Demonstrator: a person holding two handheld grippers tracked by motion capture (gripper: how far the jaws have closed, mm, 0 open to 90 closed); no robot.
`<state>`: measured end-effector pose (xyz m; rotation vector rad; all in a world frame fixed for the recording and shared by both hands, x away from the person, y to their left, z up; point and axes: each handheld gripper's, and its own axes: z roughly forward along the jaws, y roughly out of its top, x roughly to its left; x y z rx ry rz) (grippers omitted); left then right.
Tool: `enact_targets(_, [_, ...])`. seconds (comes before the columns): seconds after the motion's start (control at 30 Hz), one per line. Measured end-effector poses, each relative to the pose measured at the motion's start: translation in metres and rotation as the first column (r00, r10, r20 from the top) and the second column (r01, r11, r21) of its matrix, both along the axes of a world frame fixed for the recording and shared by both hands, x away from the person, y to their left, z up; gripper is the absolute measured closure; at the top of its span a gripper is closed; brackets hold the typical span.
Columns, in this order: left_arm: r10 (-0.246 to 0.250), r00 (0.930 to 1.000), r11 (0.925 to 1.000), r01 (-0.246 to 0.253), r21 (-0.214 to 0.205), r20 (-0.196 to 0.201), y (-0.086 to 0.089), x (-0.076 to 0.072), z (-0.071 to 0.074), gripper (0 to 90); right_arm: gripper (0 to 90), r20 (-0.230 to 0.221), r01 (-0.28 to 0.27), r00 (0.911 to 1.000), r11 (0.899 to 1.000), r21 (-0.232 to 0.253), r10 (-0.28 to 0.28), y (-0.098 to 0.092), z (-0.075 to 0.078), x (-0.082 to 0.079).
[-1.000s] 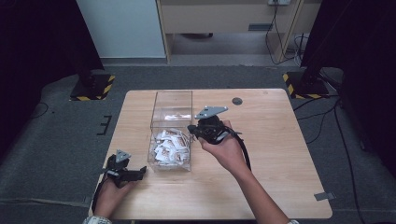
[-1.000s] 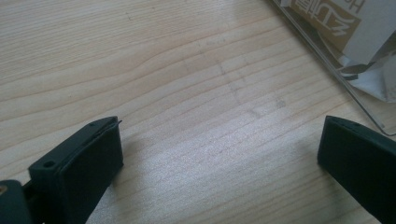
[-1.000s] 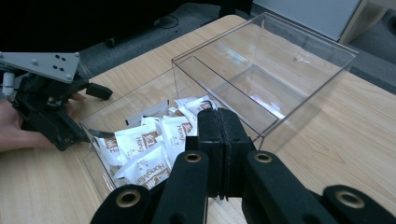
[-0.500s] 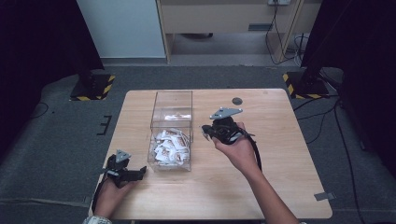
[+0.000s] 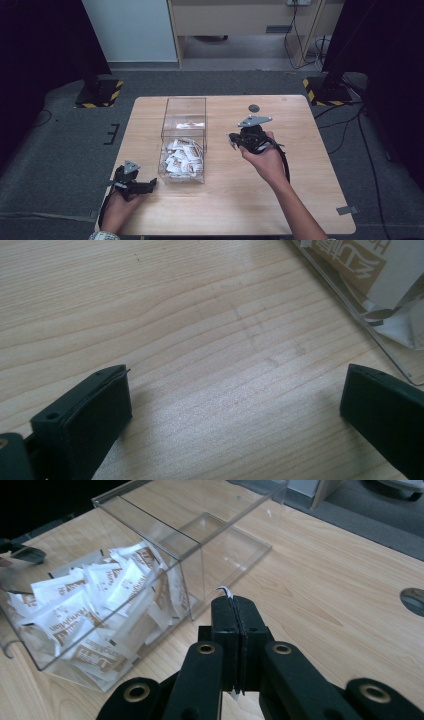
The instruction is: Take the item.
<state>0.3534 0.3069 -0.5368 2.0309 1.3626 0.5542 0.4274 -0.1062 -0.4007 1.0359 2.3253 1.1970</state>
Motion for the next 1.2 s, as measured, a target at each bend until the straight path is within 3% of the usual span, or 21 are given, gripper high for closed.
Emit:
enact_targets(0.63, [0.000, 1.0000, 1.0000, 0.000, 0.000, 0.000, 0.000, 0.000, 0.000, 0.0, 89.1, -0.028, 0.091, 0.9954, 0.995, -0.035, -0.092, -0.045, -0.023, 0.010])
enact_targets(1.2, [0.000, 1.0000, 1.0000, 0.000, 0.000, 0.000, 0.000, 0.000, 0.000, 0.0, 88.6, -0.064, 0.208, 0.9755, 0.977, -0.041, -0.210, -0.090, -0.047, 0.019])
